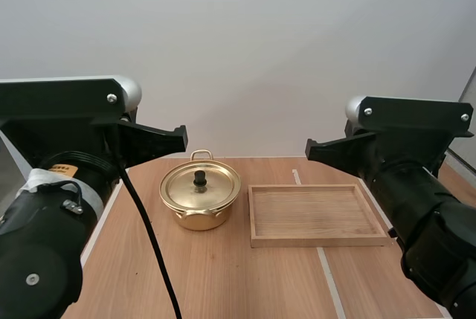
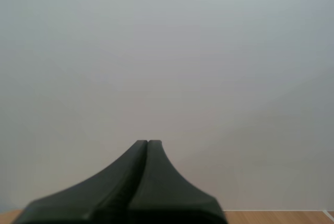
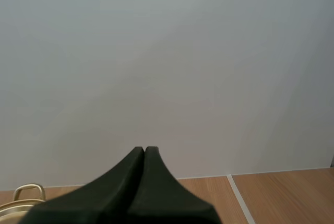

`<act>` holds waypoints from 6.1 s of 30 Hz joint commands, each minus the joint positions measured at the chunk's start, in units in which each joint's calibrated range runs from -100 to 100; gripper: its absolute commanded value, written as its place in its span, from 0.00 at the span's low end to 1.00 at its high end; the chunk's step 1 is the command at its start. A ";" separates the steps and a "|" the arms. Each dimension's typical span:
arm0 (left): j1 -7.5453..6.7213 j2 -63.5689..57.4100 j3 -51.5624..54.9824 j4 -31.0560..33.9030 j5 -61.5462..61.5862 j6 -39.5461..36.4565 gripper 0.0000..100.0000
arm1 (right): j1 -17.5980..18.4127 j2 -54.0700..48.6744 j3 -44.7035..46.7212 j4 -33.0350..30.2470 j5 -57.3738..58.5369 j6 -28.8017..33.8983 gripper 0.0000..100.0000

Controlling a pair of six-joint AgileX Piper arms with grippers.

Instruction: Open the pot, put the pineapple inside, and close it

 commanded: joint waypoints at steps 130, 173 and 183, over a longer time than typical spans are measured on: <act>0.28 -14.08 25.53 40.48 7.79 -3.45 0.00 | -0.18 -21.76 18.76 -84.33 23.32 73.12 0.00; 0.28 -14.08 25.53 26.60 8.97 -3.45 0.00 | -0.18 -21.76 18.76 -93.00 27.88 80.98 0.00; 0.28 -14.08 25.53 20.68 13.12 -3.45 0.00 | -0.18 -21.76 18.76 -93.00 27.88 80.98 0.00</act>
